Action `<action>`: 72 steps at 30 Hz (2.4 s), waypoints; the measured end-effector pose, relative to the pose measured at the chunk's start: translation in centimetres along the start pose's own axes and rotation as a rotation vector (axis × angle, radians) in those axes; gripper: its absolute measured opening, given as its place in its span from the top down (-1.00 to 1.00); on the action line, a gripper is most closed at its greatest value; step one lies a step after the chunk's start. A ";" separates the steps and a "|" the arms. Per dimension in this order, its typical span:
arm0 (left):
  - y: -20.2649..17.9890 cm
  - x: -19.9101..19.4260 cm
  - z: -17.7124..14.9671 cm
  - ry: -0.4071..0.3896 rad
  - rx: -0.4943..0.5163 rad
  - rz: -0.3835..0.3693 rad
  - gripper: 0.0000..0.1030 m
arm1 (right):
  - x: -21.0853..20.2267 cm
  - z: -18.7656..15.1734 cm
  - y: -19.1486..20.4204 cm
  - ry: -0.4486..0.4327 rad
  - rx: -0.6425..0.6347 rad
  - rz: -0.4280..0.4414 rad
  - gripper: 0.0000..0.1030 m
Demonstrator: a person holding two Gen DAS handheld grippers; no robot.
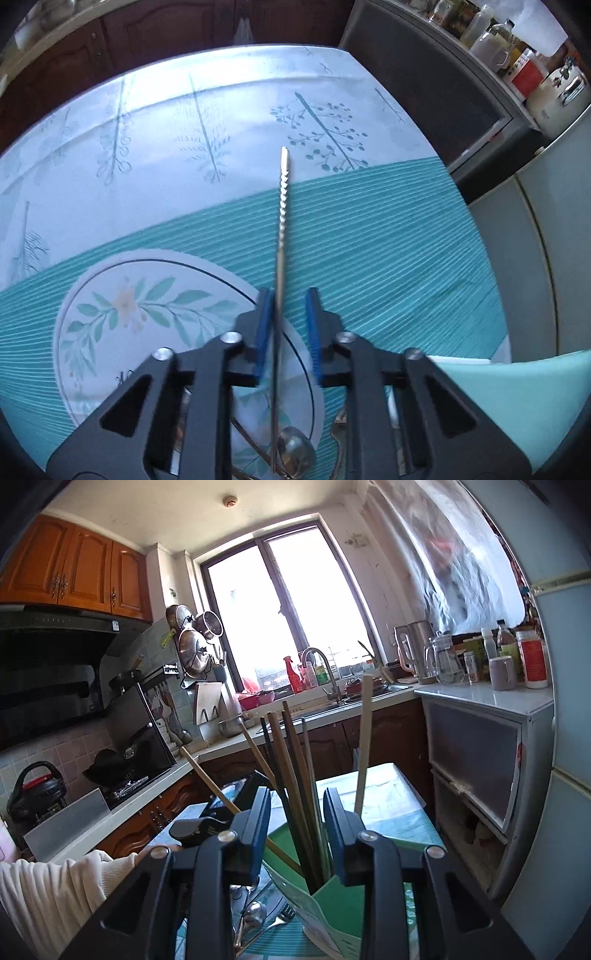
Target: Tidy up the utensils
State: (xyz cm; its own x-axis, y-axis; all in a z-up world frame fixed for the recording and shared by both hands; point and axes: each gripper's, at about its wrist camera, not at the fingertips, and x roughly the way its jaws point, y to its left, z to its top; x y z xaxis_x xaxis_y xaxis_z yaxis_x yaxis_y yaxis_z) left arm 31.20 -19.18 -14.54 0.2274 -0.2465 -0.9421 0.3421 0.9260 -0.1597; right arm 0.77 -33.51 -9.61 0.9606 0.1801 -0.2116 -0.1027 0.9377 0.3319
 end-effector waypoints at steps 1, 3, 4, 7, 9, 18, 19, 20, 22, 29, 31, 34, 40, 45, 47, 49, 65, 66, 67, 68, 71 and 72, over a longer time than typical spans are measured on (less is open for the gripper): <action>0.1 0.1 0.0 0.001 -0.013 -0.002 0.91 | -0.1 0.0 -0.2 -0.001 0.008 -0.002 0.43; 0.3 0.1 -0.2 -0.006 -0.031 0.006 0.93 | -0.1 0.0 -0.4 -0.002 0.018 -0.005 0.43; 0.5 -0.1 -0.3 -0.016 -0.044 0.006 0.93 | -0.2 -0.1 -0.5 -0.002 0.024 -0.005 0.43; 1.2 -1.1 -0.9 -0.068 -0.091 -0.029 0.94 | -0.2 -0.1 -0.9 0.005 0.044 0.000 0.43; 1.6 -2.6 -1.7 -0.137 -0.113 -0.047 0.94 | -0.3 -0.2 -1.1 0.008 0.057 0.006 0.43; 1.1 -16.2 -8.4 -0.569 -0.152 -0.187 0.93 | -0.7 -0.5 -0.7 0.004 0.053 0.034 0.43; 0.8 -18.0 -9.4 -0.618 -0.144 -0.203 0.93 | -0.8 -0.5 -0.6 0.003 0.053 0.036 0.43; 0.7 -19.6 -10.3 -0.653 -0.139 -0.219 0.93 | -0.9 -0.5 -0.5 0.000 0.052 0.040 0.43; 0.0 -22.8 -12.1 -0.739 -0.122 -0.256 0.93 | -1.0 -0.6 -0.5 -0.004 0.051 0.045 0.43; -4.3 -28.6 -15.7 -0.933 -0.003 -0.260 0.93 | -1.9 -0.8 -0.3 -0.017 0.051 0.059 0.43; -5.5 -28.5 -15.5 -0.939 0.012 -0.262 0.93 | -2.2 -0.9 -0.3 -0.021 0.049 0.059 0.43; -7.7 -27.0 -14.6 -0.947 0.022 -0.257 0.93 | -2.5 -1.1 -0.4 -0.013 0.040 0.063 0.43; -10.2 -21.7 -10.1 -0.978 0.026 -0.262 0.93 | -2.4 -1.0 -0.6 0.050 0.039 0.113 0.43; -11.3 -19.2 -8.3 -1.054 0.036 -0.246 0.93 | -1.2 -0.3 0.0 0.109 -0.032 0.094 0.51; -11.7 -18.8 -8.1 -1.078 0.039 -0.241 0.93 | -0.3 -0.1 0.2 0.141 -0.053 0.100 0.66; -11.9 -18.6 -8.4 -1.098 0.059 -0.237 0.93 | 0.4 0.0 0.2 0.162 -0.059 0.116 0.72; -11.7 -17.6 -12.9 -1.092 0.143 -0.278 0.93 | 3.8 0.6 1.5 0.232 -0.163 0.122 0.93; -11.6 -17.5 -12.9 -1.083 0.143 -0.278 0.93 | 3.9 0.6 1.6 0.233 -0.165 0.119 0.93; -11.5 -17.4 -12.9 -1.075 0.143 -0.279 0.92 | 4.0 0.5 1.6 0.239 -0.166 0.122 0.93; -11.5 -17.5 -12.7 -1.067 0.146 -0.279 0.92 | 4.1 0.5 1.6 0.247 -0.174 0.120 0.93; -11.2 -17.6 -12.5 -1.033 0.164 -0.281 0.92 | 4.4 0.4 1.7 0.264 -0.196 0.110 0.93; -11.2 -17.8 -12.4 -1.032 0.170 -0.276 0.92 | 4.5 0.4 1.6 0.277 -0.202 0.103 0.93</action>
State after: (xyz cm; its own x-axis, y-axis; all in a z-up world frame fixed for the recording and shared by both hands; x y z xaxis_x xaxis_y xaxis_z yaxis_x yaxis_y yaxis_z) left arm 12.01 -21.57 0.38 0.7540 -0.6359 -0.1646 0.6029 0.7695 -0.2108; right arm 5.05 -31.26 -9.70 0.8390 0.3242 -0.4370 -0.2708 0.9454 0.1815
